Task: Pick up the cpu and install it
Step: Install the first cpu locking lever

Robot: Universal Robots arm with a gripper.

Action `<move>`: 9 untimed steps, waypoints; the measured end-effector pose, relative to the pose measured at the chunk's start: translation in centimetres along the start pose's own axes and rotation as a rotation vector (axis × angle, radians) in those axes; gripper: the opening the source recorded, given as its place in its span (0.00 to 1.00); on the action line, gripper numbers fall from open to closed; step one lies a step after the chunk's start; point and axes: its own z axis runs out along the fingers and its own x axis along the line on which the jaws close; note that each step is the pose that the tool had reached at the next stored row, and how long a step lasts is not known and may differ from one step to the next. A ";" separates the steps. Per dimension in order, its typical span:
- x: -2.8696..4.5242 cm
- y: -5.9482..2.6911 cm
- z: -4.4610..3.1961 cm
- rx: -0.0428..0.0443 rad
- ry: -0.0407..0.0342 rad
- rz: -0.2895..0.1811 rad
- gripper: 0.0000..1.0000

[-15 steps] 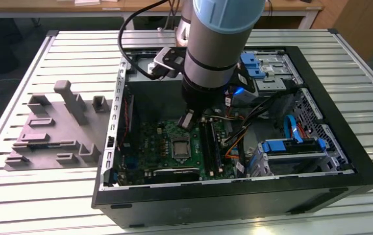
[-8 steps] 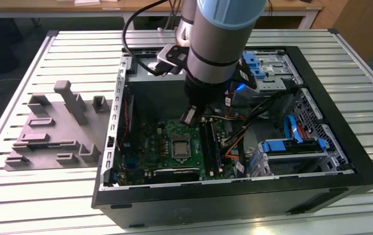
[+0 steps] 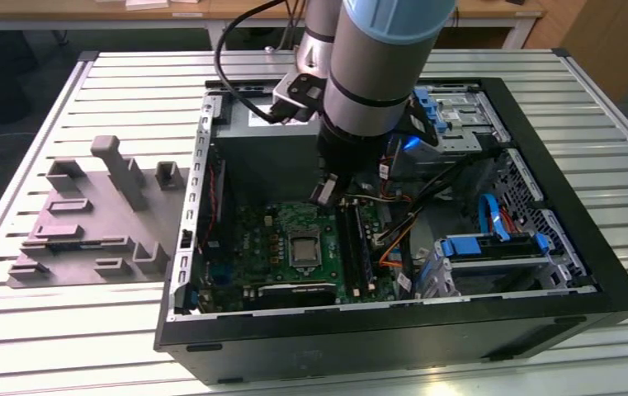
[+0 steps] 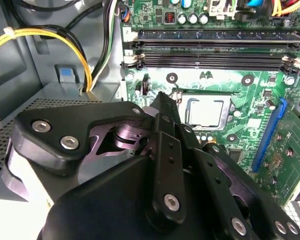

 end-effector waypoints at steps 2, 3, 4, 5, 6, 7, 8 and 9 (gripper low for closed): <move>-0.13 -0.09 0.00 0.0006 0.0009 0.000 0.11; -0.21 -0.12 0.00 0.0008 0.0013 0.000 0.11; -0.31 -0.13 0.00 0.0009 0.0016 0.000 0.11; -0.44 -0.11 0.02 0.0011 0.0018 0.000 0.11; -0.56 -0.08 0.04 0.0012 0.0018 0.000 0.11; -0.67 -0.03 0.06 0.0012 0.0019 0.000 0.11; -0.77 0.02 0.08 0.0012 0.0018 0.000 0.11; -0.85 0.07 0.10 0.0012 0.0018 0.000 0.11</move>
